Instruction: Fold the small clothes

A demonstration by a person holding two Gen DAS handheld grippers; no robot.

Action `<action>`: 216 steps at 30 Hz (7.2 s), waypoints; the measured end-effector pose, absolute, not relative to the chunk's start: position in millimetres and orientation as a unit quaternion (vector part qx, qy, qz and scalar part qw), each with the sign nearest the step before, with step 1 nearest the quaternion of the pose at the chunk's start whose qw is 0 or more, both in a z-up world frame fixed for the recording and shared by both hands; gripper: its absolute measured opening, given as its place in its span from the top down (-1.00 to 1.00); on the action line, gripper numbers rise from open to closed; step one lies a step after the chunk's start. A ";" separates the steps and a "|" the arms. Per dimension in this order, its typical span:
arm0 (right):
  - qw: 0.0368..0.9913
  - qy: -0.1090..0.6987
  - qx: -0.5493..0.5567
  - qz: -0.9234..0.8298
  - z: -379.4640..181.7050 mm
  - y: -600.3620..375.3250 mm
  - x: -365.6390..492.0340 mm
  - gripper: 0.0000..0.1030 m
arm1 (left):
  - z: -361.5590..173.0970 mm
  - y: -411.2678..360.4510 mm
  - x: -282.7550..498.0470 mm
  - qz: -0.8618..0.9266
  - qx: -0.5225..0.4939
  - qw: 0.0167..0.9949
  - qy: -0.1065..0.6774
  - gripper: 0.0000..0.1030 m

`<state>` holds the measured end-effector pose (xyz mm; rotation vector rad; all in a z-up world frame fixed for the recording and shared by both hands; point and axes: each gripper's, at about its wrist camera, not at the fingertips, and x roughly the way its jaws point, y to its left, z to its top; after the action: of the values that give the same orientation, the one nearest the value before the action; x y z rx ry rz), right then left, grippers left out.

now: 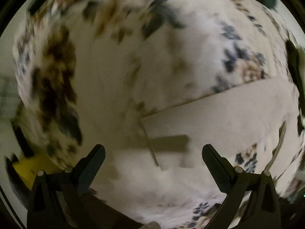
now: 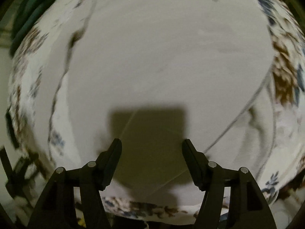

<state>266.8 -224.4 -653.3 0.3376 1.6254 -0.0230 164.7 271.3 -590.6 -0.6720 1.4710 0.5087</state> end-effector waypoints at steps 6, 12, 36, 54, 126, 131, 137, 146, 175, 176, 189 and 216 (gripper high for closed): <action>0.664 0.734 0.143 -0.017 -657.6 -235.6 274.0 -0.31 | -616.8 284.0 151.1 0.238 -0.363 0.645 0.630 -0.98; 0.663 0.741 0.105 -0.005 -655.7 -236.1 280.3 -0.31 | -627.5 269.8 165.0 0.208 -0.372 0.668 0.609 -0.84; 0.683 0.717 0.138 -0.025 -598.9 -388.7 231.4 -0.31 | -449.4 39.7 208.8 0.039 -0.065 0.843 0.532 0.90; 0.659 0.713 0.209 -0.118 -615.0 -534.8 133.0 -0.31 | -528.3 -201.5 148.5 -0.164 0.095 0.776 0.601 0.78; 0.693 0.630 0.350 -0.014 -628.8 -560.5 343.6 -0.07 | -571.3 60.5 336.1 -0.022 -0.253 0.776 0.577 -0.14; 0.690 0.628 0.361 -0.002 -644.6 -552.5 353.5 0.31 | -591.3 28.1 351.5 -0.044 -0.183 0.779 0.599 0.73; 0.720 0.599 0.350 -0.004 -630.1 -541.4 370.0 0.95 | -572.4 26.4 359.2 -0.052 -0.167 0.798 0.577 0.93; 0.709 0.623 0.330 -0.026 -640.6 -544.1 382.8 0.92 | -597.2 38.4 382.8 -0.048 -0.190 0.759 0.621 0.85; 0.742 0.670 0.021 -0.003 -649.3 -470.3 599.2 0.93 | -597.9 -71.6 553.2 -0.172 0.120 0.779 0.590 0.92; 0.749 0.662 0.026 -0.004 -644.7 -471.0 597.4 0.93 | -593.7 -71.5 548.8 -0.172 0.123 0.784 0.584 0.93; 0.803 0.592 0.061 0.038 -553.8 -453.9 512.2 0.94 | -490.2 -7.3 450.6 -0.132 0.021 0.846 0.515 0.94; 0.702 0.674 0.230 0.009 -591.1 -489.1 270.4 -0.01 | -547.0 76.5 283.8 -0.064 -0.234 0.738 0.630 -0.02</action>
<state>270.4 -489.1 -591.1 0.5118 1.5004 0.0209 283.8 76.5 -547.0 -0.5132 1.3836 -0.1400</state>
